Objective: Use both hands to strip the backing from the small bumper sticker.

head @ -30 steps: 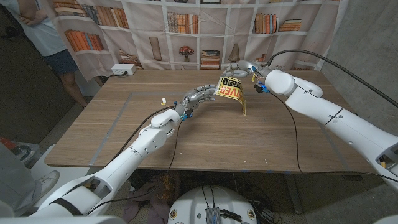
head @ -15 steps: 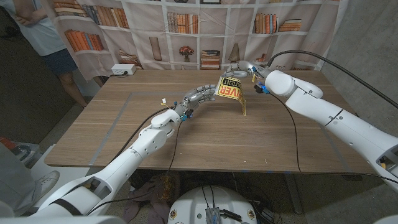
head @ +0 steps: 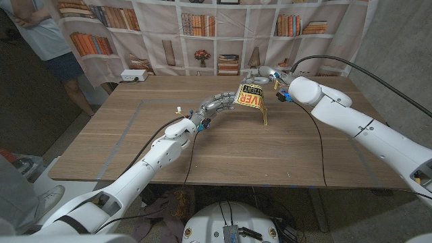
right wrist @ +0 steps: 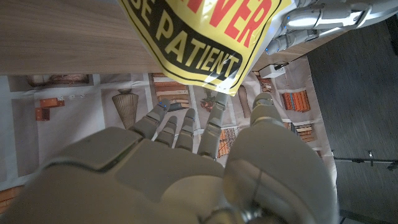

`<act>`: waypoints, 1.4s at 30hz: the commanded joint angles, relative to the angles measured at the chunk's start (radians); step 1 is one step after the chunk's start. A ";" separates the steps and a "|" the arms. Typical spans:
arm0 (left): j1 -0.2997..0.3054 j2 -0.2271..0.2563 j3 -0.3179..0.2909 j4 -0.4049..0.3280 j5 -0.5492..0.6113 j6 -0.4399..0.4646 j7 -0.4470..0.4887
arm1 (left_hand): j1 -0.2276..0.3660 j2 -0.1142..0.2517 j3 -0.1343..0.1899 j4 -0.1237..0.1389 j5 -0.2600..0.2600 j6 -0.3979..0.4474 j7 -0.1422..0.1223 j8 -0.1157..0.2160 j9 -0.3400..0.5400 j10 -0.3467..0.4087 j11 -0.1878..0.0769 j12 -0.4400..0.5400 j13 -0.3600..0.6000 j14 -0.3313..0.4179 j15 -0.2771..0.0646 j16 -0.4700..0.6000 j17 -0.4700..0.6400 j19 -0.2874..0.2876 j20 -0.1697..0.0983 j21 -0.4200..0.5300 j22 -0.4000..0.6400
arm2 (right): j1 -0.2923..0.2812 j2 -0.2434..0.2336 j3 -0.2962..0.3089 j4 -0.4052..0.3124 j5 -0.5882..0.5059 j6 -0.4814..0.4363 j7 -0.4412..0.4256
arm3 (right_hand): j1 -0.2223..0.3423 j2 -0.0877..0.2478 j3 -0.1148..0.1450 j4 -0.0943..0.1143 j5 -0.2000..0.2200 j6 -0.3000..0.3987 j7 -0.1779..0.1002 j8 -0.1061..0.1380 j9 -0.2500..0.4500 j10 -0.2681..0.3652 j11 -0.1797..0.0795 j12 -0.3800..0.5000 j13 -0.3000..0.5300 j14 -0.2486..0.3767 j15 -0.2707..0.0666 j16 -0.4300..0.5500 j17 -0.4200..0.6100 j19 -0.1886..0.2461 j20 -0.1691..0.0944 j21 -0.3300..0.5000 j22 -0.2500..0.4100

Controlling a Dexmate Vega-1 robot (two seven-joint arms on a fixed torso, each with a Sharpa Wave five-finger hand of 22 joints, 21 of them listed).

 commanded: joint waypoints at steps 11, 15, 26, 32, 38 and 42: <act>-0.011 -0.001 0.003 0.004 0.004 0.008 -0.001 | 0.001 -0.003 0.007 -0.004 0.008 0.006 -0.001 -0.001 0.004 -0.001 -0.014 -0.005 0.002 0.013 -0.033 -0.001 0.006 -0.010 -0.100 0.012 0.003 | 0.007 -0.002 -0.004 0.009 0.006 0.006 0.010 | 0.036 -0.006 0.007 -0.007 0.001 0.071 -0.007 0.058 0.043 0.015 -0.012 0.007 0.005 0.005 -0.020 0.001 0.003 -0.004 -0.006 0.005 0.007; -0.012 -0.008 0.000 0.021 -0.008 -0.001 -0.021 | 0.000 -0.003 0.007 -0.004 0.008 0.008 -0.005 -0.001 0.005 -0.001 -0.015 -0.006 0.001 0.015 -0.033 0.000 0.007 -0.011 -0.099 0.014 0.003 | 0.004 0.002 -0.002 0.007 0.003 -0.008 0.000 | 0.046 -0.006 0.009 -0.006 0.001 0.064 -0.005 0.067 0.059 0.026 -0.025 0.010 0.005 0.014 -0.030 0.004 0.003 0.015 -0.018 0.012 0.007; -0.012 -0.006 0.000 0.022 -0.006 0.000 -0.018 | -0.001 -0.003 0.008 -0.004 0.008 0.008 -0.003 -0.003 0.004 0.002 -0.015 -0.008 0.000 0.016 -0.033 0.000 0.008 -0.012 -0.099 0.018 0.003 | 0.016 0.015 -0.015 0.018 -0.005 -0.023 -0.004 | 0.209 0.060 0.080 -0.026 0.023 0.053 -0.027 0.113 0.136 0.053 -0.095 0.013 0.005 0.033 -0.073 0.001 0.000 0.040 -0.060 0.017 0.008; -0.011 -0.007 -0.001 0.021 -0.005 0.000 -0.012 | -0.002 -0.003 0.008 -0.003 0.008 0.010 -0.002 -0.003 0.004 0.003 -0.015 -0.009 0.000 0.017 -0.033 0.000 0.009 -0.013 -0.098 0.020 0.003 | 0.017 0.019 -0.018 0.021 -0.012 -0.027 -0.015 | 0.258 0.069 0.099 -0.026 0.027 0.073 -0.031 0.133 0.157 0.062 -0.116 0.014 0.004 0.042 -0.085 0.002 0.000 0.050 -0.073 0.020 0.008; -0.013 -0.009 -0.001 0.028 -0.004 -0.002 -0.015 | -0.004 -0.003 0.009 -0.003 0.007 0.008 0.000 -0.005 0.004 0.003 -0.015 -0.009 0.002 0.018 -0.033 -0.001 0.010 -0.016 -0.098 0.023 0.003 | 0.016 0.020 -0.020 0.018 -0.016 -0.035 -0.019 | 0.273 0.060 0.099 -0.025 0.025 0.084 -0.031 0.143 0.167 0.069 -0.115 0.015 0.004 0.046 -0.083 0.001 -0.001 0.056 -0.071 0.021 0.008; -0.014 -0.009 0.000 0.030 -0.003 -0.003 -0.018 | -0.004 -0.003 0.010 -0.003 0.007 0.008 -0.001 -0.006 0.005 0.004 -0.016 -0.011 0.000 0.018 -0.033 -0.001 0.010 -0.017 -0.098 0.025 0.003 | 0.011 0.022 -0.013 0.020 0.000 -0.030 -0.019 | 0.282 0.038 0.088 -0.017 0.015 0.114 -0.037 0.170 0.189 0.086 -0.115 0.019 0.004 0.054 -0.093 0.002 0.000 0.065 -0.082 0.023 0.008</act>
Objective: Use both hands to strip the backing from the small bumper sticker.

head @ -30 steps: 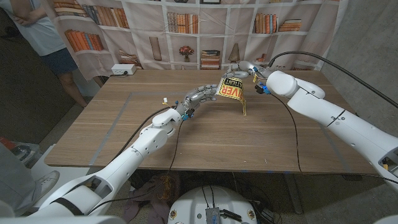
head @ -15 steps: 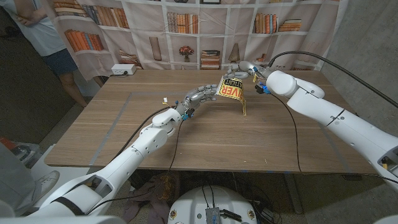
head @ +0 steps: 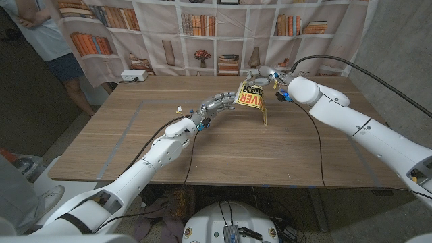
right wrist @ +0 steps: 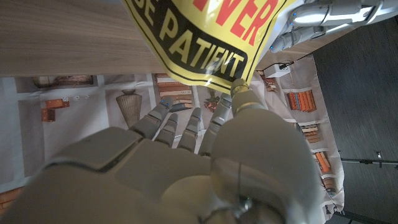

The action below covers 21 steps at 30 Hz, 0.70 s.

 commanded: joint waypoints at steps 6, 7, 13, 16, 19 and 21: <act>0.000 -0.002 -0.003 0.011 -0.004 -0.012 -0.013 | -0.005 -0.003 0.007 0.000 0.007 0.008 0.000 -0.002 0.003 0.003 -0.014 -0.007 0.001 0.011 -0.030 -0.001 0.006 -0.009 -0.100 0.012 0.003 | -0.010 0.002 0.006 -0.005 0.014 -0.009 -0.012 | 0.002 -0.020 -0.024 0.030 -0.019 0.063 -0.013 0.060 0.057 0.055 -0.020 0.021 0.005 0.018 -0.111 0.004 0.003 0.030 -0.087 0.011 0.009; 0.003 -0.002 -0.003 0.008 -0.002 -0.012 -0.008 | -0.005 -0.003 0.007 0.000 0.007 0.008 0.000 -0.002 0.003 0.004 -0.014 -0.008 0.000 0.011 -0.030 -0.001 0.006 -0.009 -0.100 0.013 0.003 | -0.006 -0.001 0.001 -0.007 0.007 -0.014 -0.008 | 0.001 -0.020 -0.025 0.031 -0.020 0.064 -0.011 0.063 0.060 0.059 -0.019 0.022 0.005 0.019 -0.110 0.004 0.003 0.030 -0.087 0.012 0.010; 0.012 0.004 -0.006 -0.004 -0.004 -0.009 -0.004 | -0.006 -0.003 0.008 0.000 0.007 0.010 0.001 -0.003 0.003 0.003 -0.013 -0.009 0.001 0.012 -0.029 -0.001 0.007 -0.011 -0.100 0.015 0.003 | -0.006 -0.002 -0.014 -0.025 -0.028 -0.039 -0.023 | -0.005 -0.019 -0.031 0.037 -0.020 0.077 -0.001 0.076 0.073 0.071 -0.028 0.025 0.006 0.022 -0.110 0.005 0.004 0.029 -0.089 0.012 0.012; 0.020 0.004 -0.009 -0.008 -0.009 -0.009 0.002 | -0.006 -0.003 0.008 0.000 0.006 0.010 0.000 -0.004 0.003 0.004 -0.014 -0.009 0.000 0.012 -0.029 -0.002 0.007 -0.011 -0.100 0.016 0.002 | -0.010 -0.003 -0.012 -0.029 -0.033 -0.036 -0.029 | -0.007 -0.019 -0.034 0.038 -0.019 0.076 0.002 0.079 0.077 0.075 -0.030 0.026 0.006 0.026 -0.109 0.006 0.004 0.028 -0.091 0.012 0.012; 0.028 0.008 -0.012 -0.019 -0.010 -0.007 0.014 | -0.006 -0.003 0.009 -0.001 0.006 0.009 -0.001 -0.004 0.003 0.004 -0.014 -0.009 0.001 0.012 -0.029 -0.002 0.007 -0.012 -0.100 0.017 0.002 | -0.015 -0.008 -0.007 -0.031 -0.030 -0.021 -0.030 | -0.011 -0.012 -0.035 0.044 -0.018 0.070 0.002 0.079 0.083 0.074 -0.034 0.025 0.006 0.026 -0.110 0.006 0.005 0.025 -0.094 0.011 0.013; 0.006 -0.001 -0.007 0.050 -0.018 -0.066 -0.092 | -0.006 -0.003 0.009 -0.001 0.006 0.008 -0.001 -0.004 0.004 0.004 -0.014 -0.010 0.001 0.012 -0.030 -0.002 0.008 -0.012 -0.100 0.017 0.002 | -0.015 -0.016 -0.003 -0.031 -0.022 -0.007 -0.018 | -0.012 -0.008 -0.035 0.046 -0.017 0.069 0.002 0.080 0.085 0.074 -0.035 0.024 0.006 0.026 -0.112 0.006 0.005 0.024 -0.096 0.011 0.013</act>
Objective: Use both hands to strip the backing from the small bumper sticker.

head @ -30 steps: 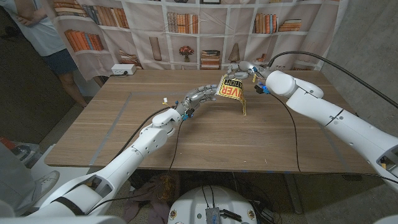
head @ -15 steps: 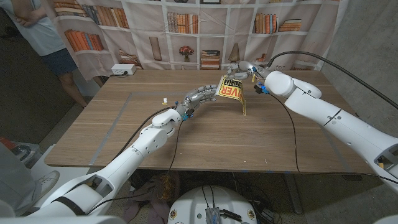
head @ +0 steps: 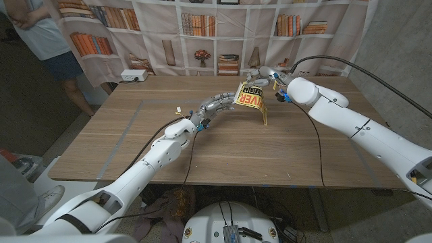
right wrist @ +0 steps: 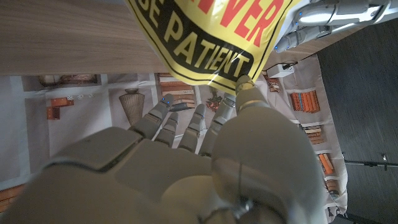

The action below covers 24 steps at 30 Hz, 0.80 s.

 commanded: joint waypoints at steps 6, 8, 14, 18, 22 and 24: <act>0.018 0.002 -0.010 -0.002 -0.008 -0.020 -0.004 | -0.006 -0.004 0.009 -0.001 0.005 0.042 -0.012 0.029 0.030 0.012 -0.009 -0.006 0.003 0.017 -0.029 -0.002 0.007 -0.010 -0.102 0.017 0.002 | -0.018 -0.023 0.007 -0.028 -0.006 0.011 0.010 | -0.013 0.017 -0.001 0.013 0.006 0.004 -0.003 0.017 0.022 -0.001 -0.016 -0.003 0.000 -0.008 -0.128 0.000 0.003 -0.010 -0.114 0.001 0.008; 0.021 0.000 -0.011 -0.003 -0.011 -0.020 -0.001 | -0.006 -0.004 0.009 -0.001 0.005 0.037 -0.012 0.028 0.033 0.012 -0.009 -0.007 0.003 0.017 -0.029 -0.002 0.007 -0.011 -0.102 0.018 0.002 | -0.023 -0.021 0.009 -0.028 -0.006 0.012 0.002 | -0.013 0.018 -0.003 0.013 0.006 0.003 -0.005 0.018 0.026 -0.001 -0.023 -0.004 0.000 -0.012 -0.130 -0.001 0.003 -0.009 -0.114 0.002 0.009; 0.025 0.000 -0.012 -0.007 -0.007 -0.023 0.012 | -0.007 -0.005 0.009 -0.001 0.005 0.035 -0.013 0.032 0.041 0.012 -0.010 -0.008 0.005 0.017 -0.029 -0.002 0.008 -0.014 -0.103 0.021 0.002 | -0.038 -0.022 0.028 -0.035 0.002 0.009 -0.018 | -0.014 0.019 -0.005 0.014 0.007 0.000 -0.005 0.022 0.034 -0.005 -0.012 -0.007 0.000 -0.013 -0.131 -0.001 0.002 -0.010 -0.113 0.004 0.011; 0.022 -0.001 -0.011 -0.002 -0.011 -0.023 0.002 | -0.008 -0.005 0.010 -0.001 0.005 0.033 -0.013 0.034 0.046 0.012 -0.009 -0.009 0.006 0.018 -0.029 -0.003 0.009 -0.015 -0.102 0.023 0.002 | -0.045 -0.029 0.037 -0.042 0.004 -0.003 -0.026 | -0.015 0.021 -0.007 0.015 0.007 -0.003 -0.003 0.023 0.039 -0.005 -0.008 -0.007 0.000 -0.013 -0.130 0.000 0.002 -0.011 -0.114 0.004 0.012; 0.022 -0.001 -0.011 -0.006 -0.008 -0.023 0.011 | -0.007 -0.005 0.010 -0.002 0.005 0.032 -0.016 0.036 0.049 0.013 -0.011 -0.010 0.006 0.018 -0.029 -0.003 0.009 -0.015 -0.103 0.025 0.002 | -0.053 -0.031 0.045 -0.051 0.005 -0.023 -0.039 | -0.016 0.022 -0.008 0.016 0.008 -0.002 -0.003 0.026 0.043 -0.004 -0.006 -0.008 0.000 -0.010 -0.132 0.001 0.002 -0.010 -0.112 0.005 0.012; 0.021 0.003 -0.011 -0.012 -0.006 -0.014 0.018 | -0.008 -0.005 0.011 -0.002 0.005 0.032 -0.016 0.036 0.050 0.013 -0.008 -0.011 0.006 0.019 -0.029 -0.003 0.010 -0.016 -0.103 0.026 0.002 | -0.058 -0.033 0.049 -0.056 0.006 -0.035 -0.046 | -0.017 0.023 -0.010 0.017 0.008 -0.007 -0.002 0.026 0.046 -0.002 -0.004 -0.007 0.000 -0.009 -0.131 0.002 0.002 -0.009 -0.112 0.006 0.013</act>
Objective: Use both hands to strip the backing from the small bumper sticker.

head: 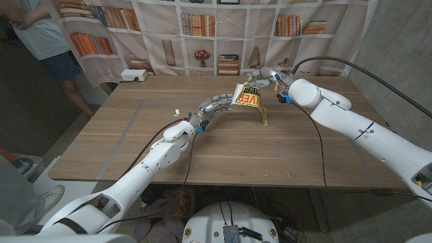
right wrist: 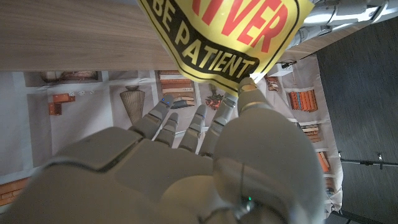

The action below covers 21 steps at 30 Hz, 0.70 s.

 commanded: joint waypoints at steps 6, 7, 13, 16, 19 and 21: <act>-0.006 0.006 -0.002 -0.009 -0.001 0.013 0.010 | -0.003 -0.002 0.011 -0.002 0.005 0.001 0.000 0.009 0.004 0.008 -0.005 -0.004 0.004 0.012 -0.022 -0.003 0.006 -0.006 -0.107 0.009 0.002 | -0.034 -0.014 0.035 -0.028 0.018 -0.051 -0.045 | -0.001 0.009 0.000 0.007 0.004 -0.005 0.006 0.009 0.014 0.003 0.013 -0.004 0.000 0.002 -0.131 0.003 0.002 0.002 -0.113 0.008 0.005; -0.009 0.008 -0.001 -0.006 0.000 0.014 0.003 | -0.004 -0.002 0.011 -0.002 0.005 0.001 -0.001 0.009 0.004 0.009 -0.005 -0.004 0.004 0.012 -0.022 -0.003 0.006 -0.006 -0.107 0.010 0.002 | -0.036 -0.015 0.037 -0.028 0.020 -0.047 -0.048 | -0.001 0.009 0.000 0.007 0.004 -0.006 0.004 0.009 0.015 0.003 0.013 -0.004 0.000 0.003 -0.131 0.003 0.002 0.002 -0.113 0.008 0.005; -0.019 0.001 0.004 0.006 0.002 0.015 -0.002 | -0.004 -0.002 0.011 -0.002 0.005 0.002 -0.001 0.008 0.003 0.009 -0.005 -0.005 0.006 0.012 -0.022 -0.003 0.006 -0.007 -0.107 0.012 0.002 | -0.036 -0.021 0.041 -0.018 0.041 -0.012 -0.039 | -0.001 0.011 -0.002 0.007 0.004 -0.006 0.003 0.012 0.021 0.002 0.010 -0.005 0.000 0.004 -0.134 0.003 0.002 0.003 -0.114 0.010 0.005; -0.024 -0.003 0.006 0.015 0.002 0.011 -0.010 | -0.005 -0.003 0.012 -0.002 0.005 0.001 0.001 0.007 0.002 0.009 -0.006 -0.005 0.006 0.011 -0.022 -0.004 0.007 -0.009 -0.107 0.013 0.001 | -0.032 -0.022 0.038 -0.009 0.045 0.010 -0.033 | -0.001 0.011 -0.002 0.007 0.004 -0.008 0.002 0.013 0.023 0.001 0.009 -0.006 0.000 0.004 -0.135 0.003 0.002 0.002 -0.114 0.010 0.006; -0.028 -0.006 0.006 0.023 0.001 0.008 -0.016 | -0.006 -0.002 0.012 -0.002 0.005 0.003 -0.001 0.007 0.001 0.010 -0.007 -0.006 0.006 0.012 -0.022 -0.004 0.007 -0.009 -0.106 0.014 0.002 | -0.029 -0.021 0.035 -0.005 0.045 0.020 -0.029 | -0.001 0.011 -0.004 0.007 0.005 -0.010 0.000 0.014 0.027 -0.001 0.009 -0.007 0.000 0.002 -0.136 0.002 0.002 -0.001 -0.115 0.009 0.006; -0.030 -0.009 0.006 0.029 0.000 0.003 -0.023 | -0.005 -0.002 0.013 -0.002 0.005 0.002 -0.002 0.007 0.001 0.008 -0.007 -0.007 0.007 0.012 -0.022 -0.004 0.007 -0.010 -0.106 0.014 0.001 | -0.027 -0.022 0.036 0.003 0.052 0.041 -0.023 | -0.002 0.011 -0.004 0.007 0.005 -0.011 -0.003 0.014 0.028 -0.002 0.009 -0.008 0.000 0.002 -0.136 0.002 0.002 -0.001 -0.115 0.009 0.006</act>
